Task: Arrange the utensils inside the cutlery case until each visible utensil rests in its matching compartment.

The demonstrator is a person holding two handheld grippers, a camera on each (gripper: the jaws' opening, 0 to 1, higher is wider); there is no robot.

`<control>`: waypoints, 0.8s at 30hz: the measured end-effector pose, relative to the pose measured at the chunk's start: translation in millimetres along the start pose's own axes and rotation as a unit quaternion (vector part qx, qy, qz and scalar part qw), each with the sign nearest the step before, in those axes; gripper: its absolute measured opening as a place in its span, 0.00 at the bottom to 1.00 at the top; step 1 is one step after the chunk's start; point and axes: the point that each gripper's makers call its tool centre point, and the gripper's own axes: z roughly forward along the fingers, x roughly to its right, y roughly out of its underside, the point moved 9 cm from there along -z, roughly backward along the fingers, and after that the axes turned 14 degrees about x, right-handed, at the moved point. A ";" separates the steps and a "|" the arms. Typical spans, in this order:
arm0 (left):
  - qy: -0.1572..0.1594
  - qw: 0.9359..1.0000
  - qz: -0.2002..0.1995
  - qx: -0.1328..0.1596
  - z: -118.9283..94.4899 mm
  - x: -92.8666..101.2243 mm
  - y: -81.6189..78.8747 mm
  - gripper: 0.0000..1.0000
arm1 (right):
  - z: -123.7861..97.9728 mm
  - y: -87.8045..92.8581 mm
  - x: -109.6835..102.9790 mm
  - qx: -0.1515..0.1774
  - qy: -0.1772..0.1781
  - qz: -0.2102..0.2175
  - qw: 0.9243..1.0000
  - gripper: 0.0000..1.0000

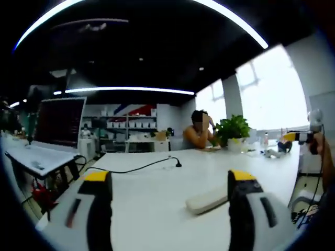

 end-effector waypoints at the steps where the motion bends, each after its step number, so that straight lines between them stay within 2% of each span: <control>1: 0.000 1.000 0.006 0.001 -1.2 0.5 -0.5 0.98 | -0.3 0.3 0.3 -0.001 0.001 -0.003 1.000 0.99; 14: 0.007 1.000 0.018 -0.010 -2.0 2.1 0.8 0.99 | 3.6 12.8 10.2 -0.025 0.003 -0.004 1.000 0.99; 24: 0.007 0.999 0.031 -0.019 -1.7 0.8 3.8 1.00 | 4.8 15.4 13.1 -0.032 0.009 -0.009 0.999 0.99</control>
